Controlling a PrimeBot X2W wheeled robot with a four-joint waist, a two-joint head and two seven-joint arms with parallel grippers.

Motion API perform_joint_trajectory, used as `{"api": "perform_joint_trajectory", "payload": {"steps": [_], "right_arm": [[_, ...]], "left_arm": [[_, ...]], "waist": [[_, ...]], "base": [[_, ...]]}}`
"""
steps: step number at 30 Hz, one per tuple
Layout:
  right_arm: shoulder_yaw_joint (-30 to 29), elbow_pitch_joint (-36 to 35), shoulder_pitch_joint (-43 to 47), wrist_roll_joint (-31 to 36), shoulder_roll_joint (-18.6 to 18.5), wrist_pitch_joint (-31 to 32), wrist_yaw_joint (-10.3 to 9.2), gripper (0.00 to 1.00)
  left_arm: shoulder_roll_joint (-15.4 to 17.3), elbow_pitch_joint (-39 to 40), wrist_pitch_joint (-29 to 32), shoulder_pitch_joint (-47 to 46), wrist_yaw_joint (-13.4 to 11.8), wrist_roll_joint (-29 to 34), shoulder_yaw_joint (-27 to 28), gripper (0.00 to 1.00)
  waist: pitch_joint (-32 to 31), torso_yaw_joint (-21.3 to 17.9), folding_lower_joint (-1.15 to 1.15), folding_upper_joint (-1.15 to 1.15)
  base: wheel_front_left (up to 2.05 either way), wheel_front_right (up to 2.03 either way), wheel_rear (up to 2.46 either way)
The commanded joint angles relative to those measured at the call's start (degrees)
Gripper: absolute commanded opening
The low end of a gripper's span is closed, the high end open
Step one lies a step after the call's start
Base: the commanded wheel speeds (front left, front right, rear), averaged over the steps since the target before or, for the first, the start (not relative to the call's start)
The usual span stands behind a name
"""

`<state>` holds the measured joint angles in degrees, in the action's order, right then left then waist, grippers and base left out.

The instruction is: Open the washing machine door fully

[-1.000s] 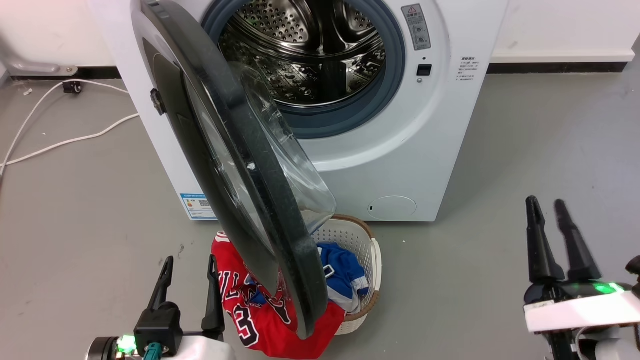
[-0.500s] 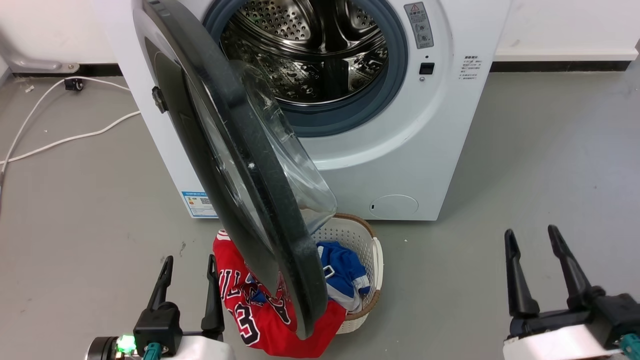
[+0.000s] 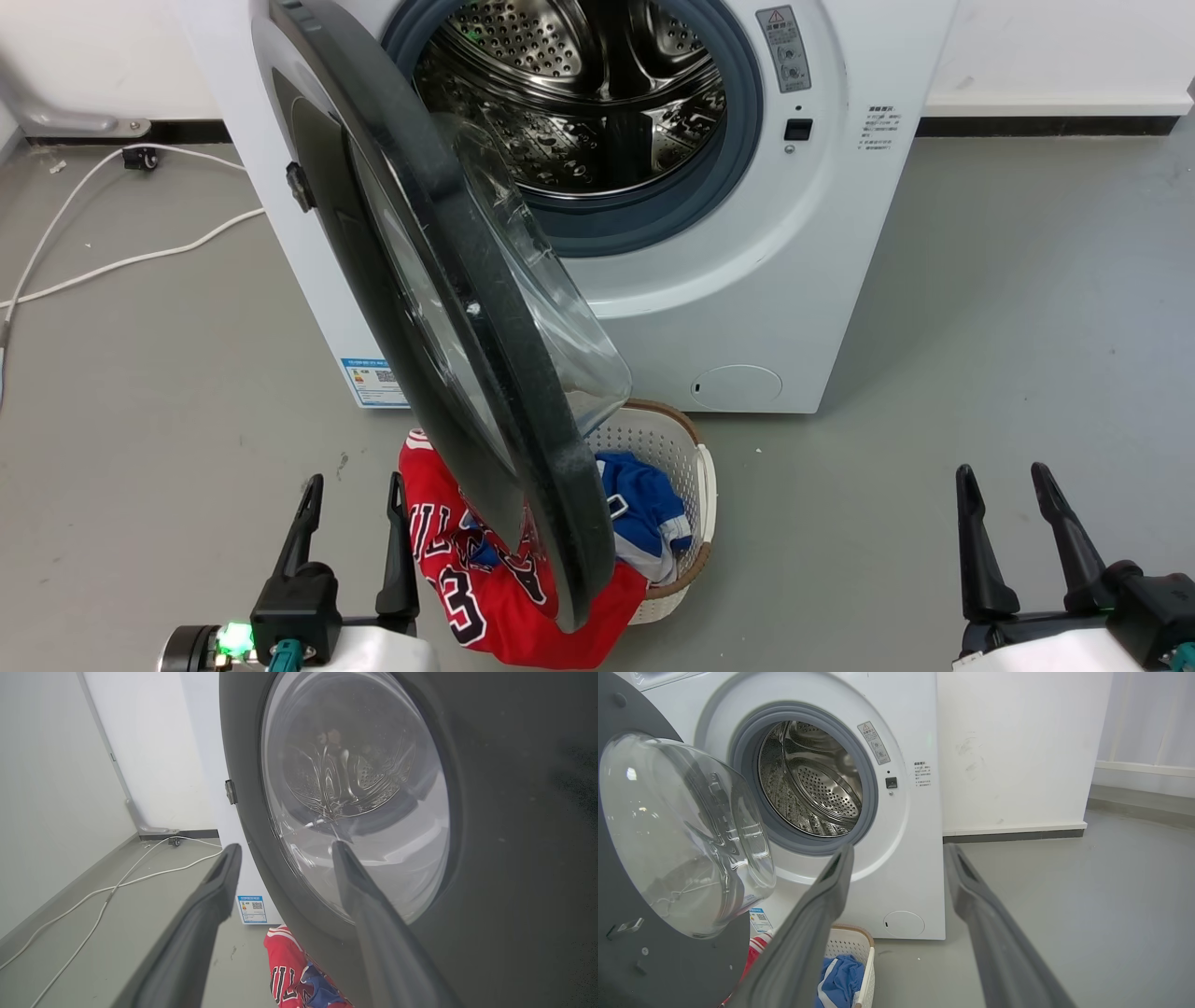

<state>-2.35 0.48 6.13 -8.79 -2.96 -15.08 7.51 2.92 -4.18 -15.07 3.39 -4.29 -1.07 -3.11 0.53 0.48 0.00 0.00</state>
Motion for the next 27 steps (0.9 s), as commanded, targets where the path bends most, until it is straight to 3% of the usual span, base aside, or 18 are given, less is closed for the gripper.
{"api": "perform_joint_trajectory", "payload": {"steps": [1,19,20,21,22,27], "right_arm": [[0.02,0.54,0.65,-0.78,0.15,-0.12,-0.03,1.00],[0.29,2.15,0.84,-1.47,0.16,-0.12,-0.03,1.00],[0.29,2.19,0.82,-1.47,0.16,-0.12,-0.03,1.00],[0.33,2.21,0.78,-1.46,0.16,-0.12,-0.03,1.00],[0.39,2.24,0.73,-1.44,0.16,-0.12,-0.03,1.00],[0.42,1.82,0.39,-1.54,0.16,-0.12,-0.03,1.00]], "left_arm": [[-0.06,0.24,-0.16,0.54,-0.07,0.49,0.09,1.00],[0.01,0.99,-0.16,1.00,-0.68,0.71,0.40,1.00],[0.04,1.00,-0.16,1.02,-0.73,0.74,0.40,0.44],[0.15,1.05,-0.16,0.99,-0.95,1.00,0.41,0.04],[0.16,1.03,-0.15,0.99,-1.07,0.94,0.40,0.00],[0.15,2.73,-0.15,-0.39,-1.96,0.57,1.22,0.00]], "waist": [[-0.07,0.04,0.00,0.00],[-0.69,0.18,0.00,0.00],[-0.70,0.19,0.00,0.00],[-0.71,0.20,0.00,0.00],[-0.73,0.19,0.00,0.00],[-0.79,0.18,0.00,0.00]], "base": [[0.00,0.00,0.00],[0.00,0.00,0.00],[0.00,0.00,0.00],[0.00,0.00,0.00],[0.00,0.00,0.00],[0.00,0.00,0.00]]}}
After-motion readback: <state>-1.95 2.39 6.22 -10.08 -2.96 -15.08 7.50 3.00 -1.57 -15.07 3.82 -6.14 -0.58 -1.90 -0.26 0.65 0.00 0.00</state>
